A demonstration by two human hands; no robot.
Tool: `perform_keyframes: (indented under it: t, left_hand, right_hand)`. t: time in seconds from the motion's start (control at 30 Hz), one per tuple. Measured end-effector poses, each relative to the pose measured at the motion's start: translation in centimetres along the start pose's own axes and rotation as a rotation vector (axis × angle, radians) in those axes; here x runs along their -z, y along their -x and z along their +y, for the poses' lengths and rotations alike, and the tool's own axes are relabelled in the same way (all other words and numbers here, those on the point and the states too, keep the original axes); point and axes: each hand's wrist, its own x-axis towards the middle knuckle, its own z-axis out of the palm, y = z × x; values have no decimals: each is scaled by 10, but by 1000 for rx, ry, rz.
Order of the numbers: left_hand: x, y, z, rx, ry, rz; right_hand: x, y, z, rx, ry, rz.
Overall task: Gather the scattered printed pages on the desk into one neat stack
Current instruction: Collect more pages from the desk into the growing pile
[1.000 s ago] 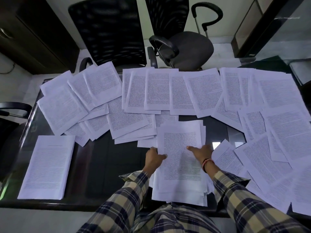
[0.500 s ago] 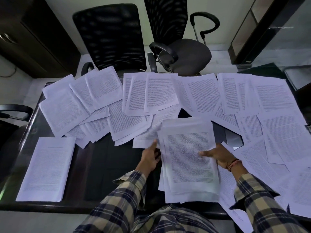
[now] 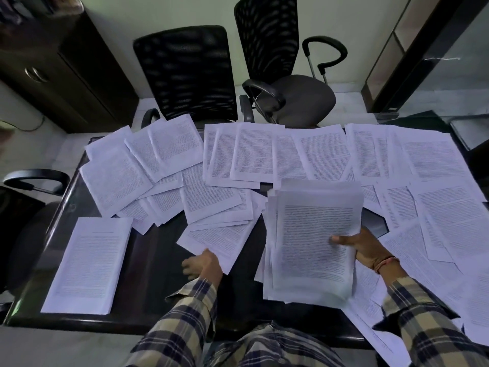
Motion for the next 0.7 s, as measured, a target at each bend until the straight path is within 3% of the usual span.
perform_keyframes:
  t: [0.07, 0.13, 0.2, 0.27, 0.3, 0.5, 0.7]
  left_hand:
    - [2, 18, 15, -213, -19, 5]
    - [-7, 30, 24, -535, 68, -367]
    - [-4, 51, 43, -689, -57, -779]
    - [-3, 66, 64, -785, -151, -1001]
    - [-3, 72, 73, -812, -139, -1005]
    - [3, 89, 103, -896, 122, -677]
    - [17, 79, 90, -864, 112, -570]
  right_hand:
    - [-10, 0, -9, 40, 0, -5]
    - [-23, -2, -18, 99, 20, -17]
    - [-39, -5, -30, 159, 44, -20]
    - [-59, -7, -47, 227, 81, -20]
    - [-68, -8, -55, 259, 91, -10]
    - [-110, -10, -90, 430, 107, 55]
    - [-136, -3, -68, 378, 62, 129]
